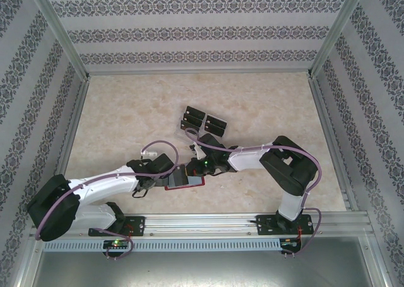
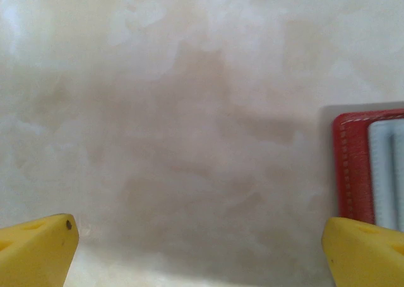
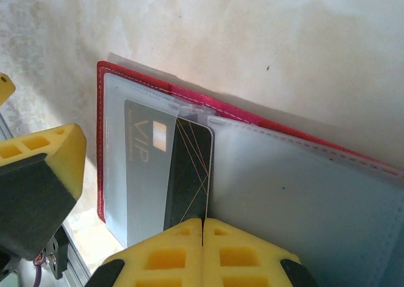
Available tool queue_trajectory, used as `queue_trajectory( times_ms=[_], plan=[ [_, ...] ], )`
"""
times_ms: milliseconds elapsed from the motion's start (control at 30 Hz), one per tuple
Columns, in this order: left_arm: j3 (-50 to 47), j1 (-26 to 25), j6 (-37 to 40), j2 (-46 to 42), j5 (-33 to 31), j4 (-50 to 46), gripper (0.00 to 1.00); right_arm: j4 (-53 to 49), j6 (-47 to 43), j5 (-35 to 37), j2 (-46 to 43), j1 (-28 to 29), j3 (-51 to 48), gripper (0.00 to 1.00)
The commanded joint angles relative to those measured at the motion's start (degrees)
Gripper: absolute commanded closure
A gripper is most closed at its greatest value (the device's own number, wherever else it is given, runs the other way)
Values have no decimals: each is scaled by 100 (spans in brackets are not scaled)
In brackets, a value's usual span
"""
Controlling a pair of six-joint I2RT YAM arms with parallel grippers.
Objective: Put the credit cards into the card holder
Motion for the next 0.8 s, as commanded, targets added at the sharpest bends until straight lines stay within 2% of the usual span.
queue_trajectory(
  times_ms=[0,767],
  plan=[
    [-168,54,-94,-91,32,-160,0,-200,2,40,43,62,92,100],
    [-335,19,103,172,469,643,0,-388,142,-110,223,394,535,100]
  ],
)
